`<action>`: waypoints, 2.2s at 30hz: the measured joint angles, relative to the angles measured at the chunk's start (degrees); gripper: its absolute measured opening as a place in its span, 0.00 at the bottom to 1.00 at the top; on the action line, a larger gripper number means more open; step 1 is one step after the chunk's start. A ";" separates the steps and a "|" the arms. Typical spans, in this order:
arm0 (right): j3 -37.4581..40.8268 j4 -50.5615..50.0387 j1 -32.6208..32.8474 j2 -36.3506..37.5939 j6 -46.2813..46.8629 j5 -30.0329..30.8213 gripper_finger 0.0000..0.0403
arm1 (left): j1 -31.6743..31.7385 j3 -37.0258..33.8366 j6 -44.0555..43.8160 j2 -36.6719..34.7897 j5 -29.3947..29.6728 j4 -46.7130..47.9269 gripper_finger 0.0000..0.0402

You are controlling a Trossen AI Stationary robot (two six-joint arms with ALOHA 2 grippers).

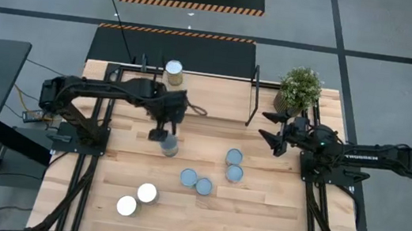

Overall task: Pick and place cans onto a shelf
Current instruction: Put the canned peas on the shelf

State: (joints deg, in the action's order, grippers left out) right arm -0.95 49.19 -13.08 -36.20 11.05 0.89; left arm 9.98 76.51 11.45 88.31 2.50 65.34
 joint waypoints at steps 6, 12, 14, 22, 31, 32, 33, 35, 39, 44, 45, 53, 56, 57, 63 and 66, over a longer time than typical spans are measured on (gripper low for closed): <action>0.00 0.47 0.04 -2.04 1.59 1.88 0.93 | -3.60 -0.02 -12.47 0.58 -4.31 9.20 0.96; -0.01 1.57 1.27 -3.68 2.32 -0.02 0.93 | -5.98 -0.04 -17.90 1.17 -3.15 10.73 0.96; -0.02 1.55 2.37 -4.05 2.09 0.00 0.93 | -6.68 -0.04 -19.12 1.72 -1.25 10.80 0.96; -6.08 -1.18 8.83 -13.31 -2.78 7.15 0.93 | -11.48 -2.36 -21.38 -1.28 5.99 5.28 0.96; -20.99 -1.25 11.80 -35.30 -9.83 7.72 0.93 | -15.12 -21.84 -25.96 -9.21 4.57 -10.73 0.96; -23.07 -1.40 11.78 -37.96 -10.07 7.11 0.93 | -15.22 -23.65 -26.37 -10.47 4.64 -12.25 0.96; -25.08 -2.06 11.78 -40.27 -10.24 6.49 0.93 | -15.38 -25.21 -27.04 -11.67 4.76 -14.00 0.96; -29.59 -3.43 11.80 -45.44 -11.18 5.39 0.93 | -15.45 -28.28 -27.61 -13.95 5.39 -17.90 0.96; -37.90 -6.90 11.78 -54.31 -14.04 5.05 0.93 | -15.99 -33.21 -28.69 -18.08 7.05 -22.55 0.96; -47.50 -12.04 11.44 -61.55 -16.12 3.24 0.93 | -17.04 -38.02 -28.99 -22.10 9.80 -26.08 0.96; -49.06 -14.12 11.11 -62.33 -16.22 2.29 0.93 | -17.21 -38.82 -29.02 -22.80 9.95 -27.65 0.96; -62.42 -27.70 9.82 -70.97 -17.43 -4.40 0.99 | -18.67 -45.97 -31.27 -26.48 11.48 -37.25 0.96; -65.91 -30.58 9.90 -73.92 -18.45 -4.70 0.99 | -19.68 -48.35 -32.42 -27.34 11.76 -38.79 0.96; -67.00 -30.94 9.88 -74.80 -18.68 -4.74 0.99 | -19.97 -48.71 -33.10 -27.24 12.09 -41.40 0.96; -68.24 -30.04 9.75 -78.28 -18.80 -5.34 0.99 | -21.53 -52.16 -35.24 -28.03 15.96 -45.48 0.96; -68.04 -30.45 9.60 -78.63 -18.69 -5.79 0.99 | -21.88 -53.12 -35.24 -27.83 17.42 -49.10 0.96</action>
State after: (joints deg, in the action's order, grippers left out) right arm -68.99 18.74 -3.49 -114.83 -7.64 -4.91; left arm -11.89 23.39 -23.79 60.48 19.92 16.24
